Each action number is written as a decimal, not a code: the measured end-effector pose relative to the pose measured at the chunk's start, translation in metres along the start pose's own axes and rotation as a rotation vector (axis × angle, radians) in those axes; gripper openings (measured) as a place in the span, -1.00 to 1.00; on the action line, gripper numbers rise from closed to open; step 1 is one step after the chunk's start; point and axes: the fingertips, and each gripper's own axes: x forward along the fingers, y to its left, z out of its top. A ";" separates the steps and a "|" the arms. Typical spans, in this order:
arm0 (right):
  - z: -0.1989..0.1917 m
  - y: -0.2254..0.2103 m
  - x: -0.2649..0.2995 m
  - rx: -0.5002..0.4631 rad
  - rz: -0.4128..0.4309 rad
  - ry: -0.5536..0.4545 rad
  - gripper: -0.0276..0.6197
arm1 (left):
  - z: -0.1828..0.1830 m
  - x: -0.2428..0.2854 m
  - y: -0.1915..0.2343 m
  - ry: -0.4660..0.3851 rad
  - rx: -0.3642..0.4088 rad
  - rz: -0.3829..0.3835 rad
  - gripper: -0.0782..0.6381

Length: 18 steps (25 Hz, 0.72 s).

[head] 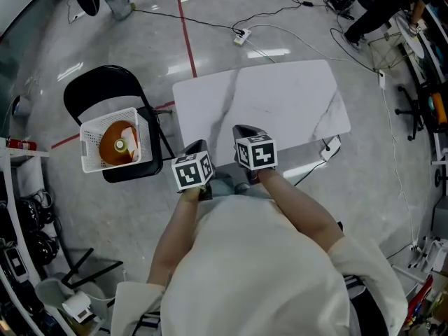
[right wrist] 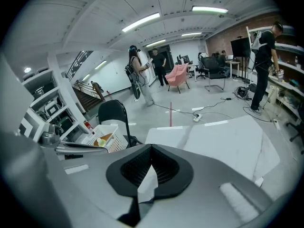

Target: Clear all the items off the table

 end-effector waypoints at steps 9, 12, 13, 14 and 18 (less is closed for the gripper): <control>-0.043 -0.011 -0.037 0.030 -0.015 -0.016 -0.92 | -0.032 -0.021 -0.029 -0.004 0.043 -0.016 -0.76; -0.057 -0.014 -0.049 0.035 -0.020 -0.023 -0.92 | -0.044 -0.026 -0.036 -0.006 0.045 -0.024 -0.76; -0.061 -0.016 -0.053 0.037 -0.022 -0.026 -0.92 | -0.048 -0.027 -0.039 -0.005 0.048 -0.026 -0.76; -0.064 -0.017 -0.057 0.037 -0.024 -0.028 -0.92 | -0.051 -0.028 -0.041 -0.004 0.050 -0.028 -0.76; -0.078 -0.023 -0.067 0.022 -0.028 -0.021 -0.92 | -0.064 -0.029 -0.051 -0.001 0.055 -0.040 -0.76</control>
